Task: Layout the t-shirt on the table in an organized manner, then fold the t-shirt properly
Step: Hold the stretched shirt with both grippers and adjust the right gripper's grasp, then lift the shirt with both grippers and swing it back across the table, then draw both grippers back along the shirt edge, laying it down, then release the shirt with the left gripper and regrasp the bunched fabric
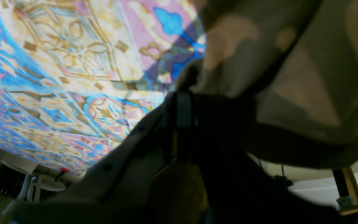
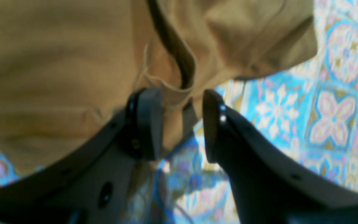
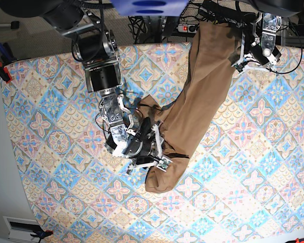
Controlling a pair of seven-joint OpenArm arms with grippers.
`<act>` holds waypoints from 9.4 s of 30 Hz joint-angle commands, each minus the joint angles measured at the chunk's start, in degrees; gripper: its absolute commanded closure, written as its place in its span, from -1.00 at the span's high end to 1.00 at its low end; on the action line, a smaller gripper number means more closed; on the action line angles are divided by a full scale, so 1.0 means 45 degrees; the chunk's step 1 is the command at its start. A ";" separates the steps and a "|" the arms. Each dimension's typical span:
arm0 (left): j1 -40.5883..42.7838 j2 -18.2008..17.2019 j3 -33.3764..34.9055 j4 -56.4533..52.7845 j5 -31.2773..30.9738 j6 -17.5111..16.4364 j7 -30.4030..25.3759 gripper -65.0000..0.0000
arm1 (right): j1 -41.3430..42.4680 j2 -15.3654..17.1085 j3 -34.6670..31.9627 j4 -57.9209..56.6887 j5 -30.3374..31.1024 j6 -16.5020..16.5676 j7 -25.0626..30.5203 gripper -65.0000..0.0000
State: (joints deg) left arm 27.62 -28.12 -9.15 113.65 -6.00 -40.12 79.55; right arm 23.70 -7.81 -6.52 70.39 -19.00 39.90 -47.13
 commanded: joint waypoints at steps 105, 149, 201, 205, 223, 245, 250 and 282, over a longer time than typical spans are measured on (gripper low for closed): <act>-0.0618 0.0280 -0.0087 0.0172 0.0151 0.0026 0.0100 -1.00 | 0.0837 0.0105 -0.0006 -0.4888 0.0091 0.0022 0.3979 -0.29; -1.9490 0.6454 -0.0106 -0.6471 0.7243 0.0026 0.0100 -1.00 | 0.6093 0.3153 0.9040 0.0543 0.0072 0.0022 -0.0437 -1.00; -0.7475 0.3328 0.3586 -0.1548 0.6989 0.0026 0.0100 -1.00 | -0.3304 0.2176 1.3494 0.5525 0.2768 0.0022 -0.1179 -1.00; -0.7124 0.3328 0.3644 -0.1528 0.7048 0.0026 0.0100 -1.00 | -0.3714 0.2156 1.5018 0.6346 0.2729 0.0022 -0.1179 -1.00; -0.7084 0.3328 0.6047 -0.1528 0.8650 0.0026 0.0100 -0.99 | -0.5473 0.1238 1.7323 0.7264 0.2690 0.0022 -0.1218 -1.00; -0.6616 0.5340 0.3234 0.1481 0.6129 0.0026 0.0100 0.37 | -0.6430 0.0164 1.7303 0.7772 0.2670 0.0022 -0.1218 -0.49; -0.6733 0.5946 0.2160 0.1461 0.6051 0.0026 0.0100 0.37 | -0.6391 0.0164 1.7303 0.7772 0.2670 0.0022 -0.1140 -0.44; -1.1949 0.8249 0.1886 -0.9635 0.2222 0.0026 -0.3289 0.36 | -0.6410 0.0164 1.7303 0.8123 0.2670 0.0022 -0.1081 -0.45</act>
State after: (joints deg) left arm -24.12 8.69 -0.78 69.10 4.47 -40.12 65.41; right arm -5.41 -7.77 71.26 105.75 -7.70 40.10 -53.08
